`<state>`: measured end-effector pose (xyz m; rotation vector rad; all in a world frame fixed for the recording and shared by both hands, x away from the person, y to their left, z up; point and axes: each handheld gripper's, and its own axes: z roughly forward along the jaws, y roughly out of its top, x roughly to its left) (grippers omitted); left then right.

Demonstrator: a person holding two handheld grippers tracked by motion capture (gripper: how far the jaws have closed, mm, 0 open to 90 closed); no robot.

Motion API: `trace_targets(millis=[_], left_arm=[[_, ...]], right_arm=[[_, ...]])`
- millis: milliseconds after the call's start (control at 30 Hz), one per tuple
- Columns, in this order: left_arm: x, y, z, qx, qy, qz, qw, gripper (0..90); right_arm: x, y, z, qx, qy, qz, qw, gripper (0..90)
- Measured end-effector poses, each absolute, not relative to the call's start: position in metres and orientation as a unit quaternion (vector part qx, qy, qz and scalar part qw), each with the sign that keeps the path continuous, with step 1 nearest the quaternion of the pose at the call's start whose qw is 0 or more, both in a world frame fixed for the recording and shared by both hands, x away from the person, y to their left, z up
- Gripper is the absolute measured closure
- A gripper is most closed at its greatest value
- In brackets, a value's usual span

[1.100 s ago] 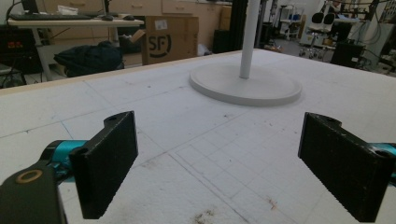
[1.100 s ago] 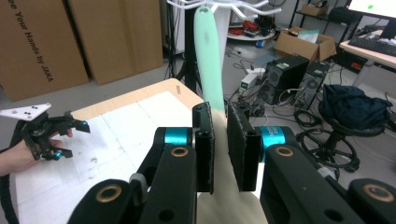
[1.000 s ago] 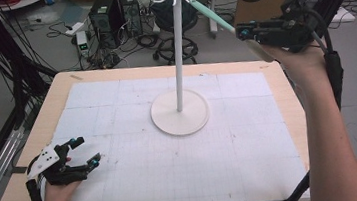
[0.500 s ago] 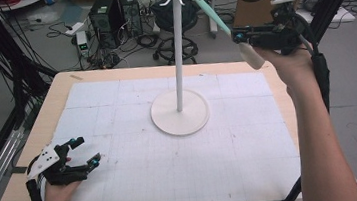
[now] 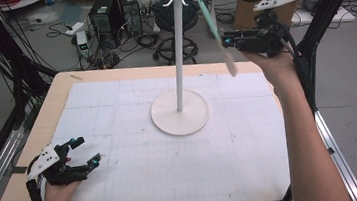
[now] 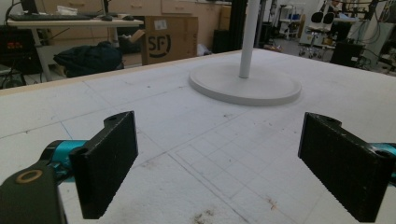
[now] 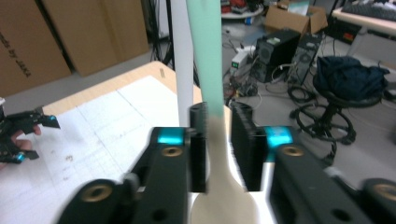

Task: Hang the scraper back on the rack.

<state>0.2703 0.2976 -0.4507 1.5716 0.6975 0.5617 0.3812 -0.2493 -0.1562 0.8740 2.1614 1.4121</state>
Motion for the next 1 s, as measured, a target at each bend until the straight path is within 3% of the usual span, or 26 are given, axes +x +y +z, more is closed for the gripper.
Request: trace_targets(millis=[267,567,1000], left_arm=[[0.270,0.298,-0.451,0.685,0.301,0.244,0.617,12.4],[0.271,0.298,-0.451,0.683,0.302,0.241,0.620,12.4],[0.270,0.298,-0.451,0.681,0.304,0.242,0.620,12.4]], right_arm=[[0.368,-0.258,-0.164,0.295,0.753,0.539,0.235,42.2],[0.338,-0.282,-0.205,0.283,0.743,0.560,0.231,28.9],[0.285,-0.321,-0.335,0.291,0.727,0.589,0.199,20.2]])
